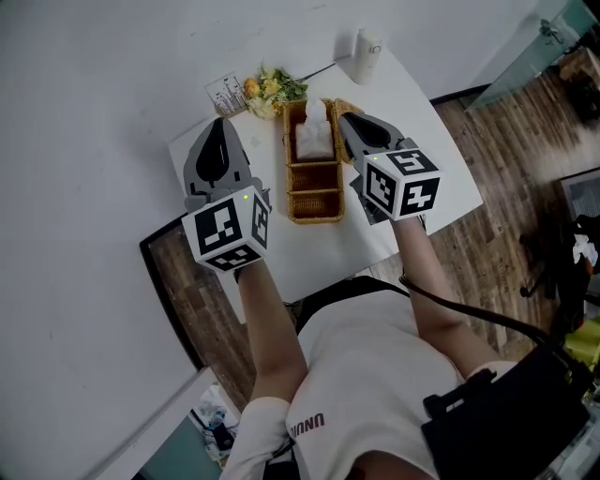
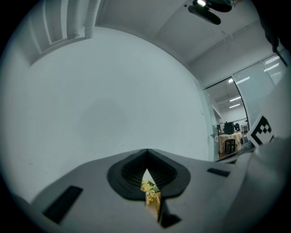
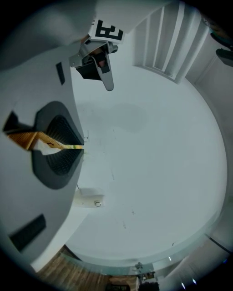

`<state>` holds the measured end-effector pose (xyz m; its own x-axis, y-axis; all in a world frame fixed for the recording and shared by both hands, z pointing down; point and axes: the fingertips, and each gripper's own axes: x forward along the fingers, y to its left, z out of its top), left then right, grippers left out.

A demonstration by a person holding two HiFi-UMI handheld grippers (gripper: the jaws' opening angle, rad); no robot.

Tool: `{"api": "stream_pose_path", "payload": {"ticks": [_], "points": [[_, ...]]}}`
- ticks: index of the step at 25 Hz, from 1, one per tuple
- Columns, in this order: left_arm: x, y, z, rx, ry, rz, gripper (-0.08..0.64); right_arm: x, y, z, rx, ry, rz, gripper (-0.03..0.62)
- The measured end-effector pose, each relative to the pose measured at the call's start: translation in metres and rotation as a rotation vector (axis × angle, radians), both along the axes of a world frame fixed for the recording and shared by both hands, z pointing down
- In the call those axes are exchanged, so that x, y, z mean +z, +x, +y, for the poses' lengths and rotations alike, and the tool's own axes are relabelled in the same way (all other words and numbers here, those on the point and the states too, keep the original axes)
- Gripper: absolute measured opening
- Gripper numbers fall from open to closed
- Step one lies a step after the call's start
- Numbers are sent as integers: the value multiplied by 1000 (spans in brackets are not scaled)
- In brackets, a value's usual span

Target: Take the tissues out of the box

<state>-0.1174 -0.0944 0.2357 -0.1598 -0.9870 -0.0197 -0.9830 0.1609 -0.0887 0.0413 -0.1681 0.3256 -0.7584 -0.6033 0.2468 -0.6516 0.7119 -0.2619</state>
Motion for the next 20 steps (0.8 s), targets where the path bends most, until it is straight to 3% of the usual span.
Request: {"api": "stream_pose_path", "payload": {"ticks": [4, 7, 20], "points": [[15, -13, -21, 14, -19, 18, 12, 26, -14, -19, 4, -52, 35, 26], [22, -17, -30, 23, -39, 16, 12, 37, -22, -24, -13, -88, 49, 100], [48, -25, -54, 76, -100, 33, 12, 78, -43, -34, -26, -186, 134, 190]]}}
